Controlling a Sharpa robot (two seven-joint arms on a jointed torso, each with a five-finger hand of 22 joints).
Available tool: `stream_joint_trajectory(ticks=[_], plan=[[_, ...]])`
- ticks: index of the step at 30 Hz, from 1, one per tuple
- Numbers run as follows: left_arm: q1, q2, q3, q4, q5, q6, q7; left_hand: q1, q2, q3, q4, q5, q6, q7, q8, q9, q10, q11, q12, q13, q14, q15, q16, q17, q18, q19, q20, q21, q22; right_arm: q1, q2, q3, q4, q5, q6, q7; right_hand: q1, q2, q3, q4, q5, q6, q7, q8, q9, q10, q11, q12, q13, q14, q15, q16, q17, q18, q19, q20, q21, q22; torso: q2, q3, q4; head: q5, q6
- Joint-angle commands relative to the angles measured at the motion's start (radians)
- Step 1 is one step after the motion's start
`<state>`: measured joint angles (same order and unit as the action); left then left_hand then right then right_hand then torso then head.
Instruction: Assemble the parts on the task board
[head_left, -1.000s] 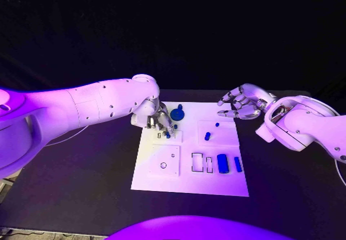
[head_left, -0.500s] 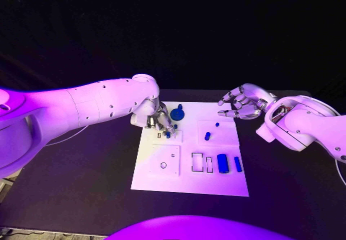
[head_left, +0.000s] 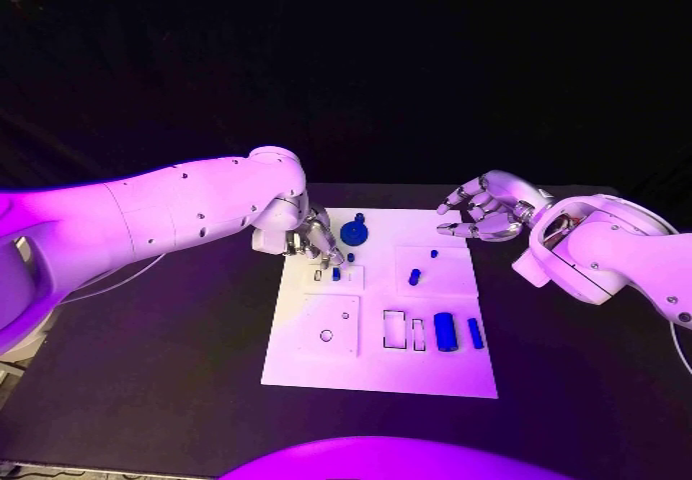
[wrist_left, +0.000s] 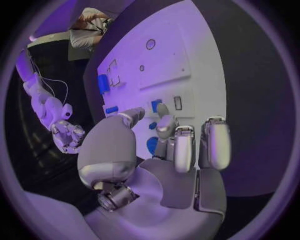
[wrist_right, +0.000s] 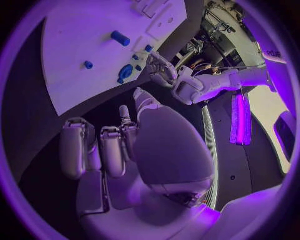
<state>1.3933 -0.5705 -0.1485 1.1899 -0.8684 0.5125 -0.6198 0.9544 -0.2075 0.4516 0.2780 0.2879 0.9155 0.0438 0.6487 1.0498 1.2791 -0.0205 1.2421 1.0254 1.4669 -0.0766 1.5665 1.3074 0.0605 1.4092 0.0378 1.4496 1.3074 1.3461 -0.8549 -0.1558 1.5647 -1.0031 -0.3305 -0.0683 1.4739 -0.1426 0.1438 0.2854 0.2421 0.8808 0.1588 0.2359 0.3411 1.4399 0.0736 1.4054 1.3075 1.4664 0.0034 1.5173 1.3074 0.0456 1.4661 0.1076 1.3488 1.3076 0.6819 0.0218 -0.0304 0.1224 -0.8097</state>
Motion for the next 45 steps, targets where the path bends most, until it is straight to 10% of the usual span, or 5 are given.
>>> stream_joint_trajectory(ticks=[1, 8, 14, 24, 45], plan=[[0.010, -0.013, 0.016, 0.025, -0.007, -0.016, -0.005, 0.018, 0.005, -0.014, 0.005, 0.003, -0.012, 0.005, -0.013, -0.007, -0.010, 0.002, -0.006, -0.007, 0.095, 0.004, -0.008, 0.242, -0.001, -0.012, 0.001, -0.010, 0.013, 0.000, 0.002, 0.000, -0.004, -0.005, 0.005, 0.007, -0.002, -0.008, 0.007, 0.001, -0.006, -0.009, 0.000, 0.005, 0.001, -0.006, 0.000, -0.003, 0.122, 0.073, -0.005, -0.005, 0.141, 0.007, -0.001, -0.006, -0.004, 0.118, 0.001, -0.0002, 0.0007, 0.001, 0.006], [0.040, -0.054, 0.048, 0.064, 0.018, -0.008, -0.004, 0.027, 0.010, -0.021, 0.009, 0.004, -0.015, 0.008, -0.022, -0.013, -0.014, 0.005, -0.008, -0.010, 0.094, 0.006, -0.010, 0.239, 0.000, -0.015, 0.003, -0.013, 0.009, -0.001, 0.003, 0.000, -0.008, -0.003, 0.006, 0.007, -0.001, -0.013, 0.008, -0.001, -0.010, -0.010, 0.000, 0.007, 0.001, -0.006, 0.000, -0.004, 0.122, 0.073, -0.005, -0.005, 0.142, 0.007, -0.001, -0.006, -0.004, 0.118, 0.002, 0.0013, -0.0021, 0.003, 0.010], [0.055, -0.073, 0.064, 0.049, 0.007, -0.058, 0.005, 0.068, 0.044, -0.059, 0.012, 0.008, -0.052, 0.042, -0.130, -0.092, -0.063, 0.034, -0.048, -0.065, 0.078, 0.031, -0.034, 0.202, 0.009, -0.045, 0.021, -0.042, -0.034, -0.001, 0.000, 0.000, -0.011, -0.003, 0.003, 0.007, -0.001, -0.013, 0.008, -0.001, -0.011, -0.010, 0.000, 0.007, 0.001, -0.006, 0.000, -0.003, 0.122, 0.073, -0.005, -0.005, 0.141, 0.007, -0.001, -0.006, -0.004, 0.118, 0.003, 0.0001, 0.0024, -0.001, 0.021], [0.050, -0.025, 0.059, -0.039, -0.039, -0.163, 0.021, 0.096, 0.054, -0.081, 0.013, 0.009, -0.065, 0.062, -0.204, -0.152, -0.087, 0.051, -0.069, -0.100, 0.075, 0.046, -0.039, 0.193, 0.010, -0.045, 0.033, -0.046, -0.037, -0.001, 0.000, 0.000, -0.012, -0.003, -0.005, 0.010, -0.002, -0.012, 0.008, 0.000, -0.011, -0.010, 0.000, 0.008, 0.001, -0.006, 0.000, -0.004, 0.122, 0.073, -0.005, -0.006, 0.140, 0.007, -0.001, -0.006, -0.004, 0.118, 0.010, -0.0033, -0.0068, 0.003, 0.037], [0.020, 0.048, 0.055, -0.188, -0.097, -0.130, 0.031, 0.114, 0.067, -0.107, 0.013, 0.010, -0.098, 0.082, -0.275, -0.215, -0.156, 0.070, -0.134, -0.193, 0.060, 0.063, -0.057, 0.164, 0.021, -0.082, 0.050, -0.078, -0.086, -0.001, -0.001, 0.000, -0.009, -0.003, -0.005, 0.008, -0.003, -0.011, 0.009, 0.001, -0.010, -0.010, 0.000, 0.008, 0.001, -0.007, 0.000, -0.005, 0.121, 0.073, -0.005, -0.006, 0.140, 0.007, -0.001, -0.006, -0.004, 0.118, 0.020, -0.0078, -0.0107, 0.013, 0.045]])
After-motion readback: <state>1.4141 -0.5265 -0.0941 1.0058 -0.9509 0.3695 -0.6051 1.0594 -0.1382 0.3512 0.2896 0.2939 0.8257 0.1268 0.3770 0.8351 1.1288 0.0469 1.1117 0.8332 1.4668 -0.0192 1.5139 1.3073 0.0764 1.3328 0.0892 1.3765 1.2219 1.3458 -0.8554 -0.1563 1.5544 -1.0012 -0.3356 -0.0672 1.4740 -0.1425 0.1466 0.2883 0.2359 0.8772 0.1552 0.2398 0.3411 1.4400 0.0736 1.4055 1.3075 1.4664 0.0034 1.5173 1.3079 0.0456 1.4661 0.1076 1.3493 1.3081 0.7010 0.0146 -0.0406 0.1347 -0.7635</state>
